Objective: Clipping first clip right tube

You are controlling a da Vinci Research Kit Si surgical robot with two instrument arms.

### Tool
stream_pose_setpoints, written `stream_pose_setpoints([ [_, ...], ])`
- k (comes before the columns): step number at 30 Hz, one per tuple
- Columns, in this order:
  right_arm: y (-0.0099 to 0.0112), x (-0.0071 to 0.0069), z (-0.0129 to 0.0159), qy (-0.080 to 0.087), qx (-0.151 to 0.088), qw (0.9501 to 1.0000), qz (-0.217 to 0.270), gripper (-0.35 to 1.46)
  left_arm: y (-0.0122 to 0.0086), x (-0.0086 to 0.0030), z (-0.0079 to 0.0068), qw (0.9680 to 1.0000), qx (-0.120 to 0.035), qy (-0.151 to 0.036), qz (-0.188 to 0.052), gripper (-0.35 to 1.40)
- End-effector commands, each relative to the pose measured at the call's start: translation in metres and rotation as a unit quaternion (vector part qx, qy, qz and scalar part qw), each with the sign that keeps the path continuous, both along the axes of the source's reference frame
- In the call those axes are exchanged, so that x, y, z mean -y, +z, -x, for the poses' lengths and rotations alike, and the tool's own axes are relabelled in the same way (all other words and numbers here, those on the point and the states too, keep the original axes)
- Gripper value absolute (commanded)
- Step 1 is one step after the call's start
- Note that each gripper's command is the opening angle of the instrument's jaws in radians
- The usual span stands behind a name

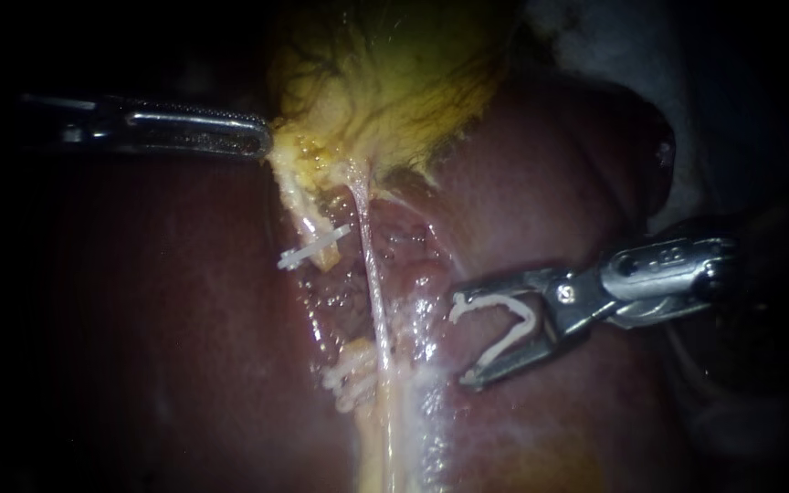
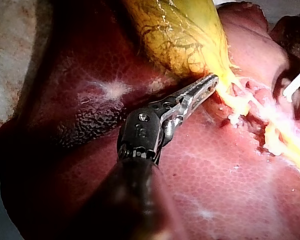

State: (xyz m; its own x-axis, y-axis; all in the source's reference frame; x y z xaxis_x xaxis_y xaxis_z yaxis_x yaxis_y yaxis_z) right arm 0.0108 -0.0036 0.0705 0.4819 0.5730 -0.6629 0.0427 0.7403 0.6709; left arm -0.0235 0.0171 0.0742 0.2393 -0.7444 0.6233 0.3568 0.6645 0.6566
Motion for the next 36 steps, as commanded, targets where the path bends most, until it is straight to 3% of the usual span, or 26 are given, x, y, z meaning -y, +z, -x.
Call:
stream_pose_setpoints([
  [1,0.0008,0.0003,-0.0003,0.003,-0.006,0.9998,-0.017,0.56,0.0000,0.0000,0.0000,1.0000,0.000,0.000,0.000,-0.35],
  [7,0.0044,0.0011,-0.0024,0.018,-0.051,0.9932,-0.103,0.55,0.0000,0.0000,0.0000,1.0000,0.000,0.000,0.000,-0.35],
  [16,0.0076,0.0022,-0.0047,0.017,-0.062,0.9887,-0.135,0.55,-0.0001,0.0001,0.0000,1.0000,0.000,0.000,0.000,-0.35],
  [21,0.0078,0.0022,-0.0057,0.031,-0.081,0.9844,-0.153,0.55,0.0000,0.0001,0.0000,1.0000,0.000,0.000,0.000,-0.35],
  [27,0.0077,0.0023,-0.0071,0.051,-0.118,0.9732,-0.190,0.55,0.0000,0.0001,0.0001,1.0000,0.000,0.000,0.000,-0.35],
  [36,0.0067,0.0032,-0.0083,0.041,-0.161,0.9614,-0.219,0.54,0.0000,0.0001,0.0001,1.0000,-0.001,-0.001,0.000,-0.35],
])
